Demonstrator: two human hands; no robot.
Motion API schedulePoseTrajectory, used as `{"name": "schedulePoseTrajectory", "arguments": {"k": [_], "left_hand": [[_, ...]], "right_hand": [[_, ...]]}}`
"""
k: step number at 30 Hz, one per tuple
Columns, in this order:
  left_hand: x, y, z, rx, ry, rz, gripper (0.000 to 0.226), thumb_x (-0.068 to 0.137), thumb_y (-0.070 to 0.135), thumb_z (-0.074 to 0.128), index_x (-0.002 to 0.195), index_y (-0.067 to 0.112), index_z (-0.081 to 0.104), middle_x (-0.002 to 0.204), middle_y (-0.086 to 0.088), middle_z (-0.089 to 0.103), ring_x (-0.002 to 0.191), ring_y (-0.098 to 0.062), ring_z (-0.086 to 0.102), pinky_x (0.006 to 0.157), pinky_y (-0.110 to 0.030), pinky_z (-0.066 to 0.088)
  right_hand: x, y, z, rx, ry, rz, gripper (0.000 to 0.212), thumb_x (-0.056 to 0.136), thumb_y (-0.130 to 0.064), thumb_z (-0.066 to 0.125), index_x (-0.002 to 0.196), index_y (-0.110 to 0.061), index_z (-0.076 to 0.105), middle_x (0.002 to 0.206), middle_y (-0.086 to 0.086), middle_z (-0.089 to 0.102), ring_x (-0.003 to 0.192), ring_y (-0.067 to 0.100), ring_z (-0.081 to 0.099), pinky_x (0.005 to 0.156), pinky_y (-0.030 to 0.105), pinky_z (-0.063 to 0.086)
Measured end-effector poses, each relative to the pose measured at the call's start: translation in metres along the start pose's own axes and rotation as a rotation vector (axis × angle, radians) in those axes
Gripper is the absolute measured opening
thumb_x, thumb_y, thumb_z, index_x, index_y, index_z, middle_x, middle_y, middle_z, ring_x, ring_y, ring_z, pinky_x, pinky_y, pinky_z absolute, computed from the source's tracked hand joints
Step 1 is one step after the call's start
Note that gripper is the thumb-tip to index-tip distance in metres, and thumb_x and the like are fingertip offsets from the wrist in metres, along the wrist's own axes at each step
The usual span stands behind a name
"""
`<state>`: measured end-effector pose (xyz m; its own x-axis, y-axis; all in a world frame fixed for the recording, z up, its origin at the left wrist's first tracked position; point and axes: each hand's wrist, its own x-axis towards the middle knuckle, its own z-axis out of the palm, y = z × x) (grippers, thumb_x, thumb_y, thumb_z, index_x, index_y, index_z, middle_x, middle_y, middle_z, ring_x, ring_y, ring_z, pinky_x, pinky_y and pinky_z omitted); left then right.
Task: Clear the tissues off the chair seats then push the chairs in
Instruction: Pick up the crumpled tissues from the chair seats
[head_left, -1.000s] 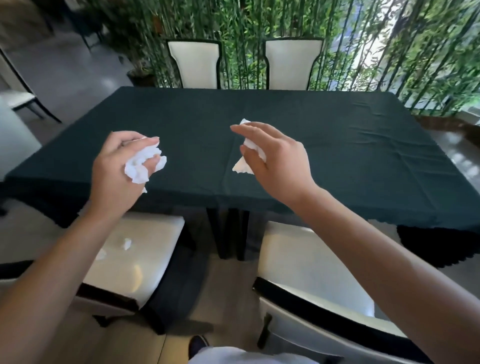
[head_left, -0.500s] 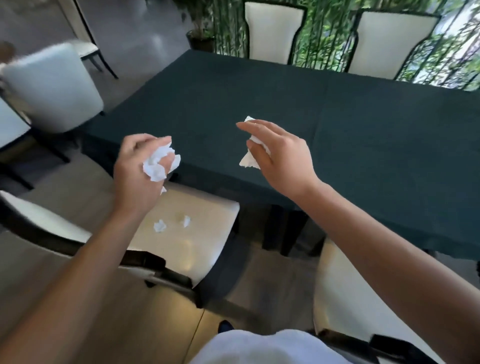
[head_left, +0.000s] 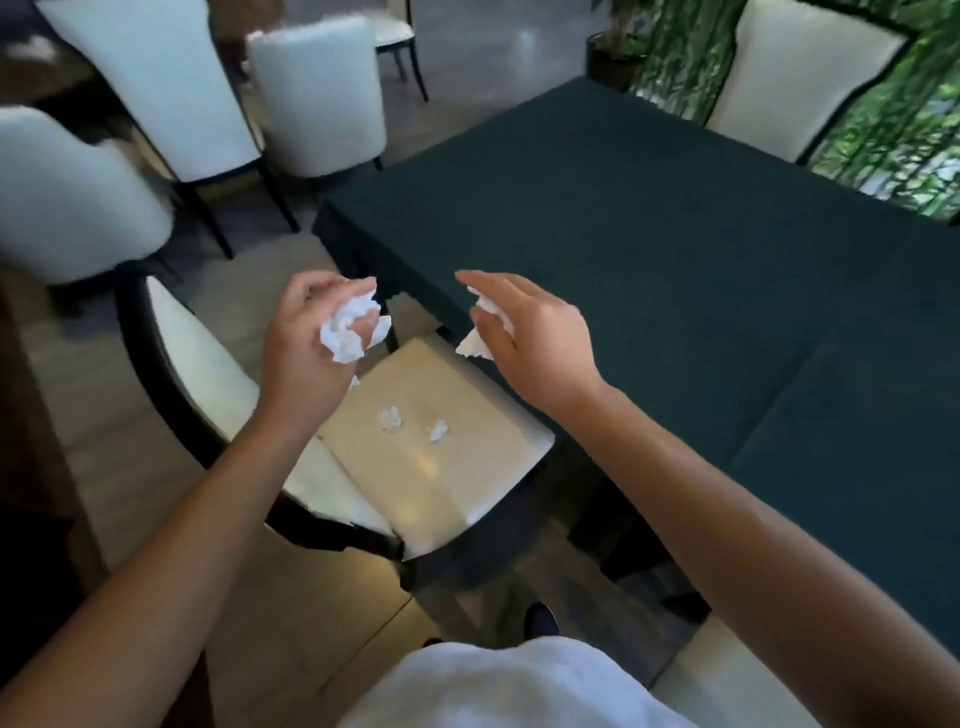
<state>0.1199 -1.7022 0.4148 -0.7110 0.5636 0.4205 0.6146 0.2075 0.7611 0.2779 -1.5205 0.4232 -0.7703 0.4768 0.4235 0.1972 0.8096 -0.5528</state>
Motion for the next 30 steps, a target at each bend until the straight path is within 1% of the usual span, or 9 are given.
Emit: {"name": "schedulePoseTrajectory", "arguments": {"k": [7,9,11,13,17,19,24,27,30], "left_hand": [[-0.012,0.003,0.023,0.132,0.083,-0.098,0.027,0.098,0.024,0.071,0.125,0.020,0.073,0.121,0.007,0.051,0.106,0.004,0.055,0.076,-0.050,0.060],[-0.017,0.004,0.030,0.166,0.050,-0.109,0.027,0.097,0.020,0.072,0.123,0.018,0.074,0.121,0.005,0.052,0.104,0.011,0.052,0.083,-0.038,0.058],[-0.018,0.001,0.037,0.220,0.013,-0.109,0.026,0.096,0.018,0.072,0.122,0.016,0.074,0.122,0.002,0.053,0.104,0.005,0.052,0.089,-0.013,0.048],[-0.010,-0.004,0.041,0.231,0.002,-0.133,0.026,0.097,0.018,0.071,0.122,0.016,0.074,0.122,0.002,0.053,0.106,-0.004,0.054,0.085,-0.005,0.042],[0.007,-0.021,0.051,0.162,0.022,-0.220,0.027,0.097,0.019,0.071,0.124,0.019,0.074,0.119,0.009,0.050,0.099,0.011,0.053,0.068,-0.033,0.059],[0.011,-0.024,0.060,0.126,0.019,-0.253,0.029,0.096,0.017,0.072,0.125,0.018,0.073,0.119,0.009,0.049,0.100,0.020,0.050,0.065,-0.036,0.061],[0.022,-0.030,0.080,0.158,0.004,-0.231,0.028,0.095,0.014,0.072,0.123,0.014,0.073,0.120,0.005,0.052,0.103,0.010,0.051,0.083,-0.004,0.043],[0.034,-0.042,0.087,0.203,0.026,-0.278,0.029,0.095,0.014,0.072,0.124,0.014,0.074,0.119,0.004,0.053,0.106,-0.004,0.053,0.085,0.001,0.037],[0.043,-0.063,0.095,0.273,0.064,-0.363,0.027,0.096,0.016,0.072,0.123,0.017,0.074,0.119,0.005,0.052,0.104,0.002,0.049,0.085,0.002,0.035]], "right_hand": [[0.026,0.053,0.003,0.091,-0.079,-0.038,0.037,0.105,-0.022,0.053,0.141,-0.025,0.063,0.135,-0.005,0.068,0.111,0.013,0.067,0.082,0.032,0.057],[0.027,0.062,0.013,0.085,-0.110,-0.055,0.038,0.105,-0.019,0.054,0.141,-0.025,0.063,0.132,-0.004,0.069,0.109,0.013,0.067,0.077,0.028,0.056],[0.032,0.068,0.025,0.078,-0.148,-0.058,0.039,0.104,-0.019,0.056,0.141,-0.026,0.062,0.127,-0.004,0.071,0.104,0.012,0.068,0.068,0.017,0.048],[0.040,0.072,0.035,0.062,-0.187,-0.058,0.039,0.103,-0.021,0.057,0.142,-0.026,0.062,0.125,-0.003,0.072,0.103,0.012,0.069,0.065,0.008,0.037],[0.055,0.082,0.048,0.041,-0.255,-0.046,0.039,0.106,-0.026,0.054,0.144,-0.026,0.059,0.132,-0.003,0.069,0.110,0.014,0.068,0.077,0.020,0.048],[0.060,0.090,0.052,0.032,-0.267,-0.031,0.039,0.106,-0.026,0.053,0.145,-0.024,0.059,0.134,-0.001,0.068,0.112,0.016,0.068,0.081,0.021,0.048],[0.079,0.111,0.071,0.044,-0.330,0.014,0.039,0.106,-0.025,0.054,0.145,-0.023,0.058,0.136,0.001,0.067,0.115,0.017,0.066,0.085,0.023,0.047],[0.098,0.122,0.086,0.103,-0.389,-0.007,0.039,0.106,-0.022,0.054,0.145,-0.022,0.059,0.135,0.002,0.067,0.113,0.018,0.066,0.088,0.029,0.053],[0.116,0.137,0.105,0.159,-0.427,-0.063,0.039,0.106,-0.017,0.052,0.144,-0.019,0.059,0.137,0.004,0.065,0.112,0.019,0.066,0.085,0.027,0.051]]}}
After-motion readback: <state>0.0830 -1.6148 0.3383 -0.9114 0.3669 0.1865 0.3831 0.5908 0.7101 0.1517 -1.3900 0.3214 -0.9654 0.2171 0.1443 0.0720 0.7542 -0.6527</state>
